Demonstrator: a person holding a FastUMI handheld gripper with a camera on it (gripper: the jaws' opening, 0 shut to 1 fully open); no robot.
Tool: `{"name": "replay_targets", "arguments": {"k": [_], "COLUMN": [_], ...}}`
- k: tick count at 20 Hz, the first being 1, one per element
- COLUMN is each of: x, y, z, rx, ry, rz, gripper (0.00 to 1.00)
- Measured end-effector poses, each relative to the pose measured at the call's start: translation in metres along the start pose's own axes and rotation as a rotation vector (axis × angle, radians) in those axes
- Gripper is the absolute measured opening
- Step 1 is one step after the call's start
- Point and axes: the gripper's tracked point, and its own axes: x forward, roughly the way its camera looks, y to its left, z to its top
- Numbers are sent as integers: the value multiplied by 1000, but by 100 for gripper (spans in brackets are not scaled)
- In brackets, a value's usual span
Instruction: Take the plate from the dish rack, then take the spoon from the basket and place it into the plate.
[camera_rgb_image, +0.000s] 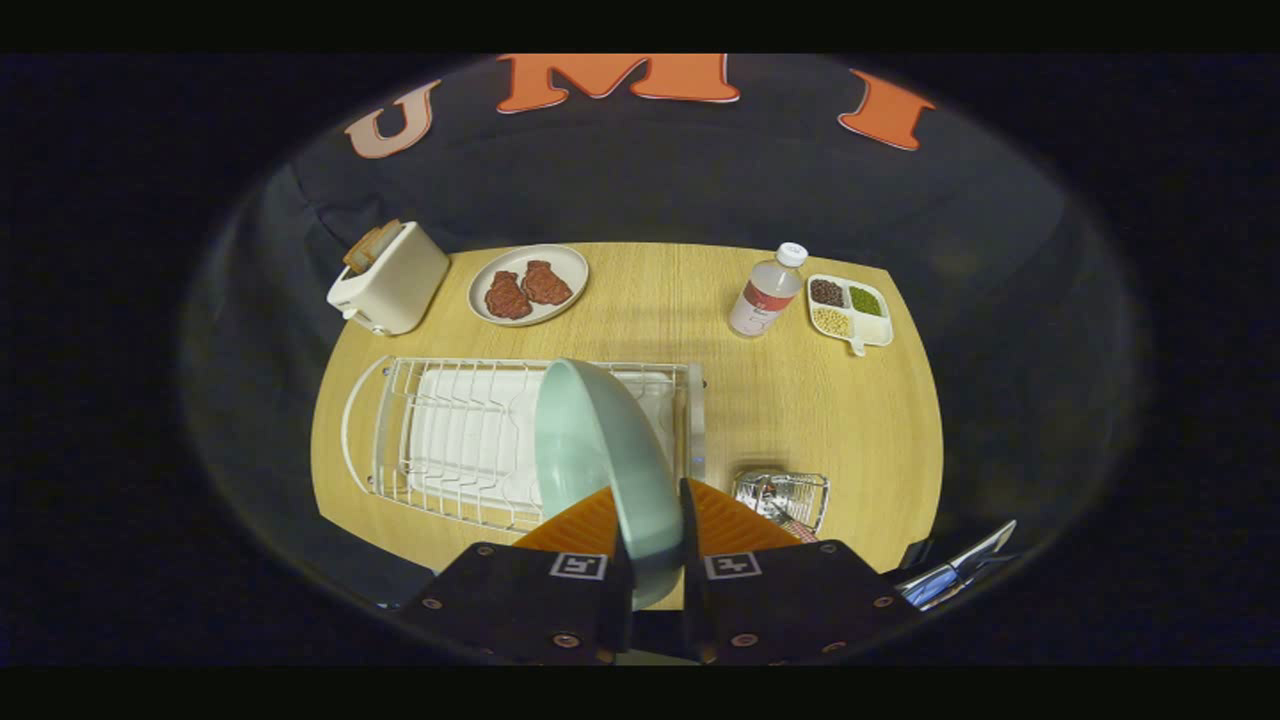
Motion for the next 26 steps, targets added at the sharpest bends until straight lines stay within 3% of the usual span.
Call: {"name": "replay_targets", "arguments": {"k": [6, 17, 26], "x": [-12, 5, 47], "y": [-14, -27, -23], "z": [-50, -151, -225], "rx": [132, 261, 401], "ry": [1, -25, -38], "rz": [178, 421, 531], "gripper": [21, 21, 21]}}
